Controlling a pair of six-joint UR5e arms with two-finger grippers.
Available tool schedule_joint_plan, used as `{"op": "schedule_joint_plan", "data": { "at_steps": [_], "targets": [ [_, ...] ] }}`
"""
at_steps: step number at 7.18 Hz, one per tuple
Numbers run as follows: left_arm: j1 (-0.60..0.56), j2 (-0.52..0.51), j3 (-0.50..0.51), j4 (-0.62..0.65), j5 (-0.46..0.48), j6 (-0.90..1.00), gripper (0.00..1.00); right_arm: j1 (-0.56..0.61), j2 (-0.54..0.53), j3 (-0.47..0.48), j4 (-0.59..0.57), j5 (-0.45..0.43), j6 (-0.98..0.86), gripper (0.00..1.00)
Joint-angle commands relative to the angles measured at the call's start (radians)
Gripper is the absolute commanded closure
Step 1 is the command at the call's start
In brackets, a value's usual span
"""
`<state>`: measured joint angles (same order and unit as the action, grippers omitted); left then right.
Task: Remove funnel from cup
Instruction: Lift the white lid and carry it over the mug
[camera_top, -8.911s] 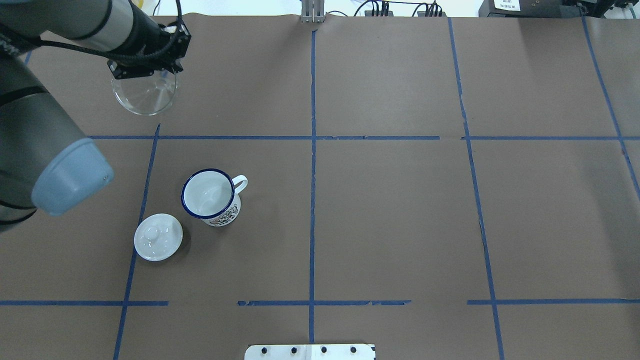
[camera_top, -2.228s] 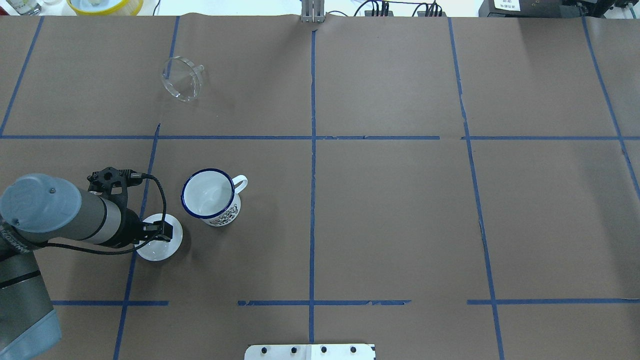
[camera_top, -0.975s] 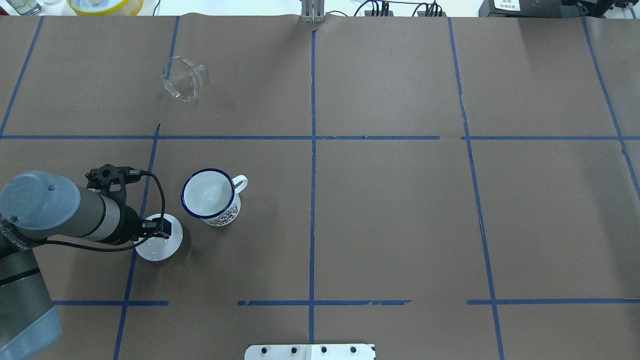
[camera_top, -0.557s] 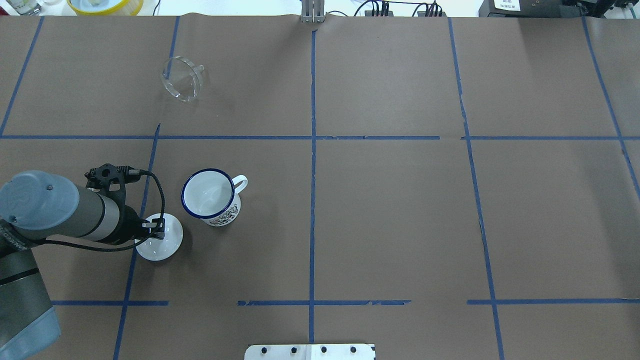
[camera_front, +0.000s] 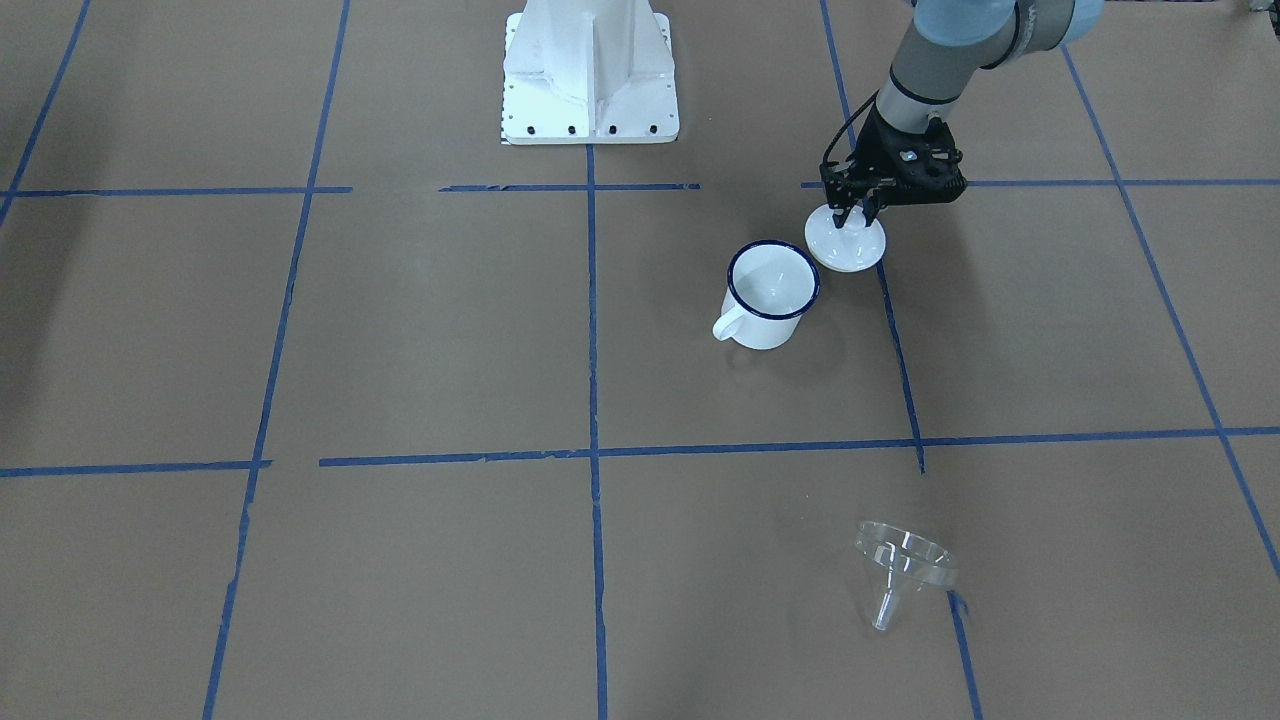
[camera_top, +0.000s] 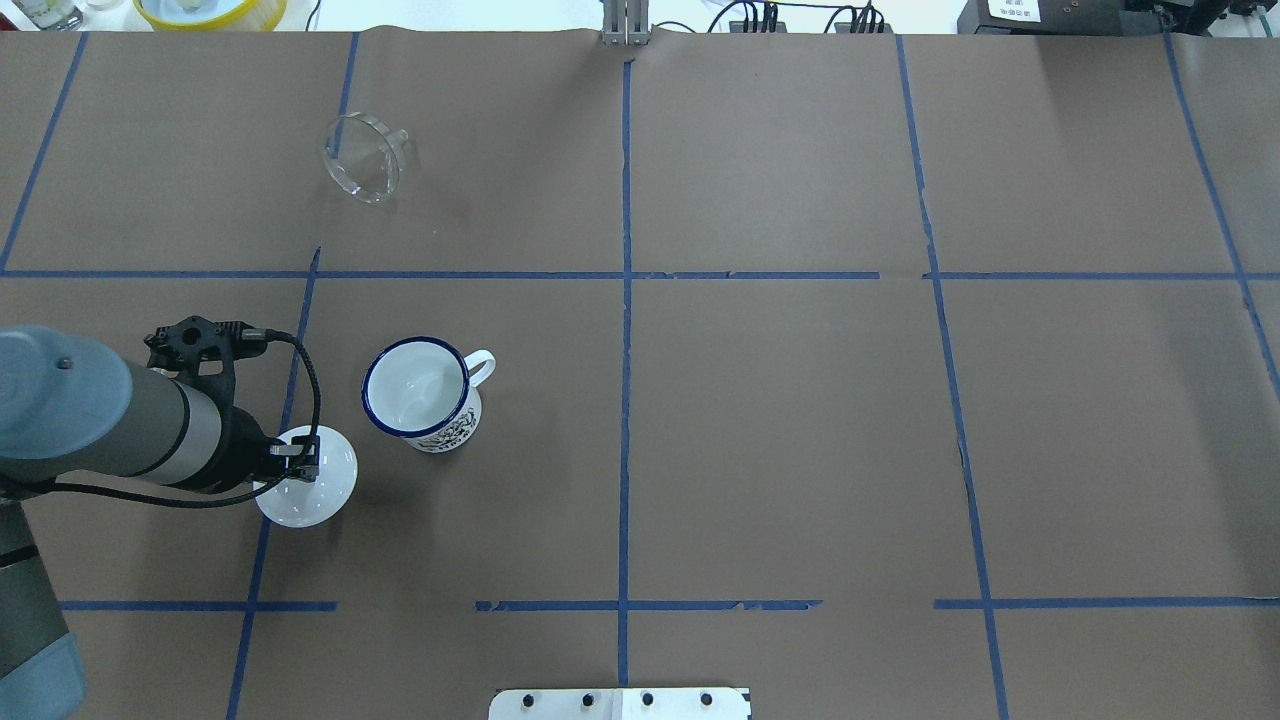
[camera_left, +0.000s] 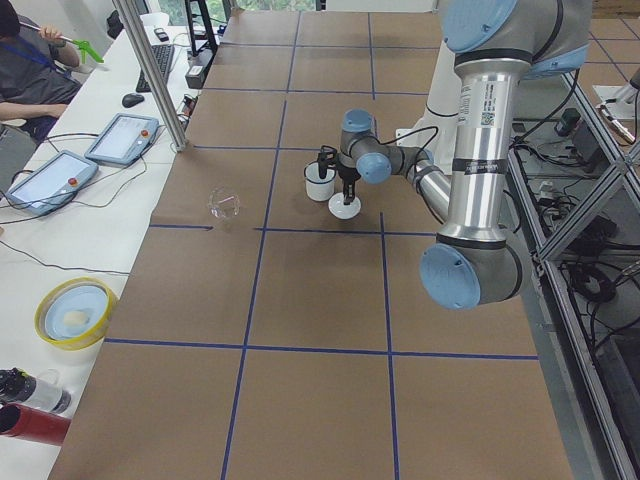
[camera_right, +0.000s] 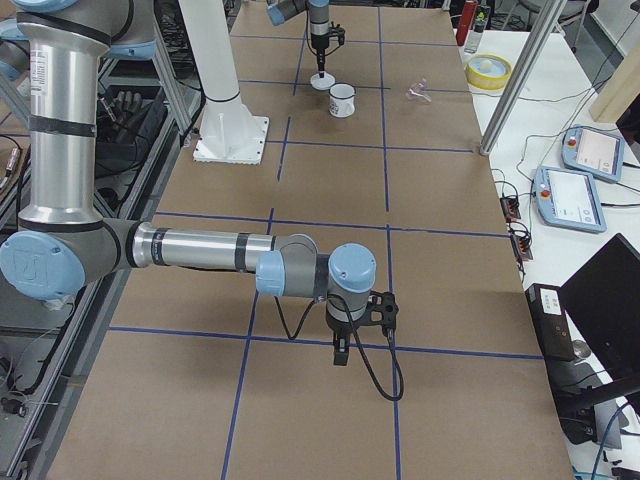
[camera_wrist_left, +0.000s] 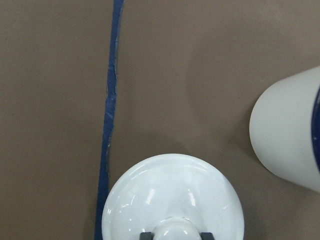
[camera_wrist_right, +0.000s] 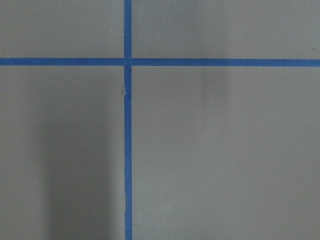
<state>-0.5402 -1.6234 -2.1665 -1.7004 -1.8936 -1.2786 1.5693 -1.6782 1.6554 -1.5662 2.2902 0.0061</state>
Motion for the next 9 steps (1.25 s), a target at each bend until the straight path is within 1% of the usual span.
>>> {"op": "schedule_joint_plan", "data": {
  "at_steps": [1, 2, 3, 4, 5, 7, 8, 9],
  "targets": [
    [-0.079, -0.038, -0.154, 0.172, -0.004, 0.002, 1.0, 0.0, 0.0, 0.0, 0.0, 0.0, 0.0, 0.0],
    [-0.098, -0.156, -0.147, 0.27, -0.001, -0.001, 1.0, 0.0, 0.0, 0.001, 0.0, 0.0, 0.0, 0.0],
    [-0.101, -0.308, -0.104, 0.392, -0.001, 0.001, 1.0, 0.0, 0.0, 0.001, 0.0, 0.0, 0.0, 0.0],
    [-0.101, -0.393, -0.025, 0.418, -0.002, 0.001, 1.0, 0.0, 0.0, 0.0, 0.0, 0.0, 0.0, 0.0],
    [-0.1, -0.432, 0.061, 0.413, -0.005, 0.001, 1.0, 0.0, 0.0, 0.001, 0.0, 0.0, 0.0, 0.0],
    [-0.1, -0.446, 0.157, 0.337, -0.005, 0.001, 1.0, 0.0, 0.0, 0.001, 0.0, 0.0, 0.0, 0.0],
    [-0.1, -0.446, 0.175, 0.309, -0.005, 0.001, 1.0, 0.0, 0.0, 0.001, 0.0, 0.0, 0.0, 0.0],
    [-0.1, -0.446, 0.177, 0.309, -0.005, 0.001, 1.0, 0.0, 0.0, 0.001, 0.0, 0.0, 0.0, 0.0]
  ]
}}
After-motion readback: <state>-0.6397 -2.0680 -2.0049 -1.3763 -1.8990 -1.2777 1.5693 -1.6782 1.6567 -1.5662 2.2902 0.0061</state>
